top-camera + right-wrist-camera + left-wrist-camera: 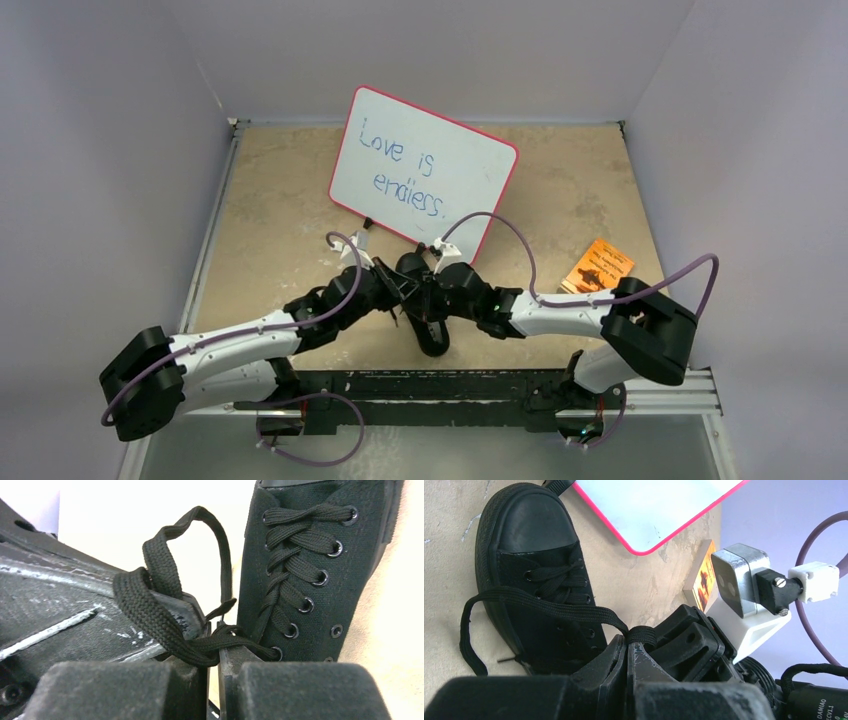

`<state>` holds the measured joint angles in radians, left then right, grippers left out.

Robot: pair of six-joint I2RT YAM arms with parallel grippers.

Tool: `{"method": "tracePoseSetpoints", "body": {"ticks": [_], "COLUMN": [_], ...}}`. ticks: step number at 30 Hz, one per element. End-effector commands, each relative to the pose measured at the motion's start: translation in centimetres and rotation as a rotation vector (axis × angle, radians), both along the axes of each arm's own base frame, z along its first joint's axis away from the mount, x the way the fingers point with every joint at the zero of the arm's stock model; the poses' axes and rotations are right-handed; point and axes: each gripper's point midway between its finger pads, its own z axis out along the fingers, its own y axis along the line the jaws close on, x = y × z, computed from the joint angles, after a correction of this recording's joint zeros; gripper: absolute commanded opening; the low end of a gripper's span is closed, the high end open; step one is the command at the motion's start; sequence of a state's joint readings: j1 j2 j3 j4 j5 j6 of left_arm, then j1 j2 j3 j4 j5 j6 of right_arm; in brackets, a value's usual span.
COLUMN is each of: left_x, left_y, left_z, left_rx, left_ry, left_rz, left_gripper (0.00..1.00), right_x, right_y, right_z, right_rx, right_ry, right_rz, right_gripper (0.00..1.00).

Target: Tie the shoes

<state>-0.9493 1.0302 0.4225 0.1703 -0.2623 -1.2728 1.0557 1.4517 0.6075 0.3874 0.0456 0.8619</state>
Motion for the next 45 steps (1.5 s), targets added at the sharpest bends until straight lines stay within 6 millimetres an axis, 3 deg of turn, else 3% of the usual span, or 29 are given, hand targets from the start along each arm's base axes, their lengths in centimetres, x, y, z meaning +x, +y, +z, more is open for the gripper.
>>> {"method": "tracePoseSetpoints", "body": {"ticks": [1,2,6,12,15,18,24,30,33,38,45], "left_x": [0.4,0.4,0.5,0.7,1.0,1.0,1.0,1.2,1.0,0.8,0.8], "left_y": [0.2,0.2,0.0,-0.3,-0.2,-0.2,-0.6,-0.3,-0.4,-0.6,-0.9], "left_z": [1.4,1.4,1.1,1.5,1.8,1.6,1.2,1.7,1.6,1.2,1.4], "left_rx": [-0.060,-0.060,-0.038,-0.027,-0.042,-0.033,-0.020,-0.032,-0.038,-0.041,-0.060], "left_ry": [-0.019,-0.019,-0.017,-0.016,0.023,0.071,0.098,0.092,0.108,0.135,0.134], "left_rz": [0.033,0.034,0.022,0.019,0.057,0.080,0.070,0.080,0.079,0.077,0.067], "left_gripper": [0.00,0.00,0.00,0.00,0.00,0.00,0.00,0.00,0.00,0.00,0.00], "right_x": [1.4,1.5,1.5,-0.3,-0.6,-1.2,-2.7,-1.9,-1.9,-1.5,-0.4], "right_y": [0.0,0.1,0.6,-1.2,-1.3,-0.8,-0.5,-1.2,-0.5,0.0,0.0], "right_z": [1.7,1.9,2.9,3.9,4.1,4.6,5.3,5.2,5.7,6.1,5.4], "right_rx": [0.040,0.043,0.044,0.042,0.051,0.078,0.126,0.112,0.161,0.195,0.132], "right_ry": [-0.070,-0.078,-0.101,-0.120,-0.157,-0.190,-0.203,-0.217,-0.210,-0.211,-0.212], "right_rz": [-0.061,-0.058,-0.026,0.010,0.043,0.091,0.133,0.075,0.077,0.053,0.012], "right_gripper": [0.05,0.00,0.00,0.00,0.37,0.46,0.45,0.51,0.51,0.39,0.30]}}
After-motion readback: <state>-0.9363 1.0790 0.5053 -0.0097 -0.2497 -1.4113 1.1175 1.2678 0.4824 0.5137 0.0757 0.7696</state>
